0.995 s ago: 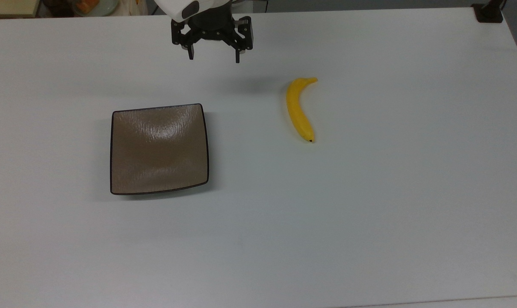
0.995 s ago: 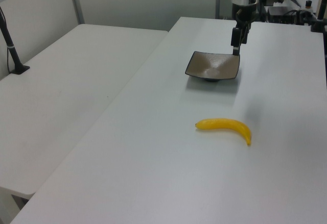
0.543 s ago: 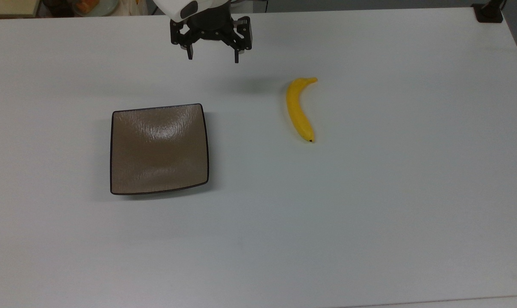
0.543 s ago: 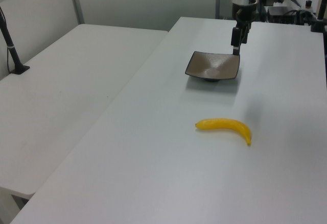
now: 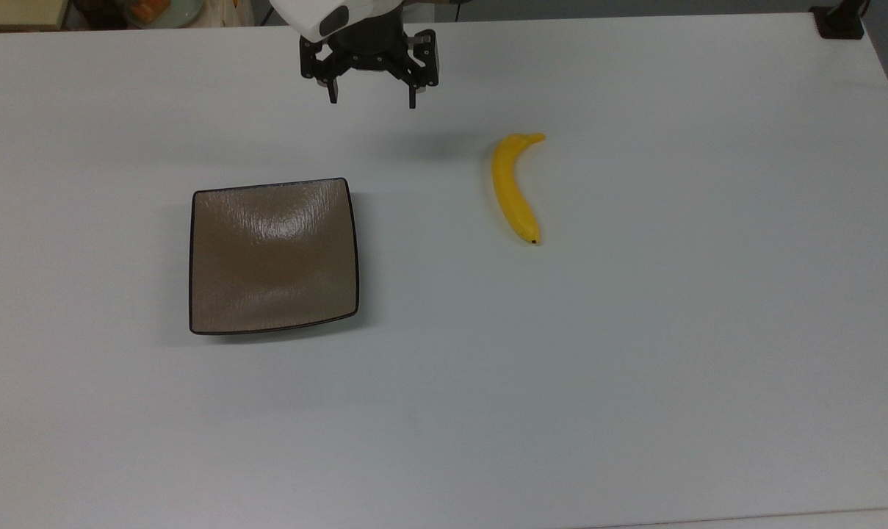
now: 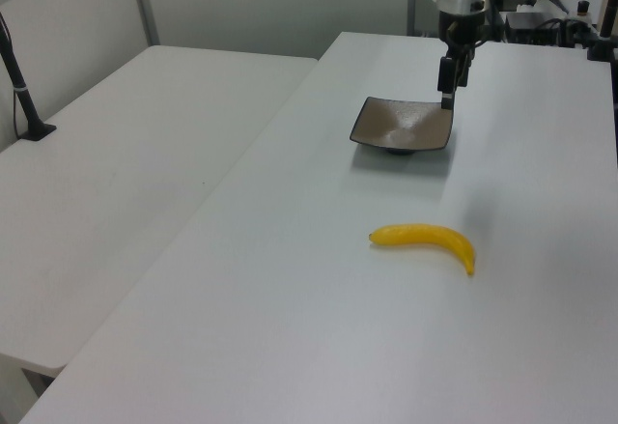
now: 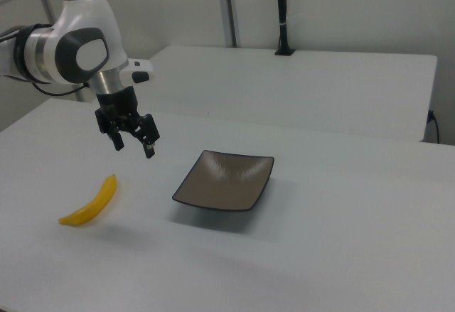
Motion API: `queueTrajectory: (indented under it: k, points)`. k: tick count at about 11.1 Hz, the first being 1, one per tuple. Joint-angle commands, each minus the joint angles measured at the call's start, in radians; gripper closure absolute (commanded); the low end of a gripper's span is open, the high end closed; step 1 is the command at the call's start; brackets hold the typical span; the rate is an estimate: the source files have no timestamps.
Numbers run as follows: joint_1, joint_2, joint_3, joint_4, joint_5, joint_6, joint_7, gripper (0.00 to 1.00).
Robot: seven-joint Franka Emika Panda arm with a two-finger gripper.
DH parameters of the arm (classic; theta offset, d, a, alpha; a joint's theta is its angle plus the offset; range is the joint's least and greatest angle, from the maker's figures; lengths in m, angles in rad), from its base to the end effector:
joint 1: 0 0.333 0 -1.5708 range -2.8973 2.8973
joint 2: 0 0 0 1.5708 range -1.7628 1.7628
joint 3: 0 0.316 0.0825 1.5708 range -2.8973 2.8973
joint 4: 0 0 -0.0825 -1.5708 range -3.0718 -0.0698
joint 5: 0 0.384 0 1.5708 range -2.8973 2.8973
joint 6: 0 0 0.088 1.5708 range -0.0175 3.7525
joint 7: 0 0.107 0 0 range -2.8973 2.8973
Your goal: Bananas placed on a ceramic plate
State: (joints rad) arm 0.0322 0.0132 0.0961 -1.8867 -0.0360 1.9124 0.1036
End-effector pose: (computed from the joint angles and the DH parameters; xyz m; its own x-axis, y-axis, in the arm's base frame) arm 0.5618 0.0697 0.4960 0.9992 0.0368 0.0157 0.0363 -0.9989 0.0313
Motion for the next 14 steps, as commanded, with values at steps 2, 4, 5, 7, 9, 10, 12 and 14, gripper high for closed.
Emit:
queueTrajectory:
  k: [2,4,5,7,9,10,12,14]
  points:
    - [0.026,-0.015,0.032,-0.041,0.039,-0.007,-0.004,0.00]
    - [0.028,-0.012,0.054,-0.069,0.050,0.000,-0.001,0.00]
    - [0.028,-0.001,0.076,-0.077,0.051,0.013,0.008,0.00]
    - [0.052,0.040,0.096,-0.084,0.079,0.072,0.056,0.00]
    - [0.081,0.105,0.105,-0.086,0.088,0.120,0.080,0.00]
    - [0.090,0.138,0.117,-0.084,0.088,0.154,0.105,0.00]
    - [0.103,0.181,0.128,-0.083,0.087,0.188,0.128,0.00]
    - [0.118,0.229,0.142,-0.078,0.087,0.227,0.130,0.00]
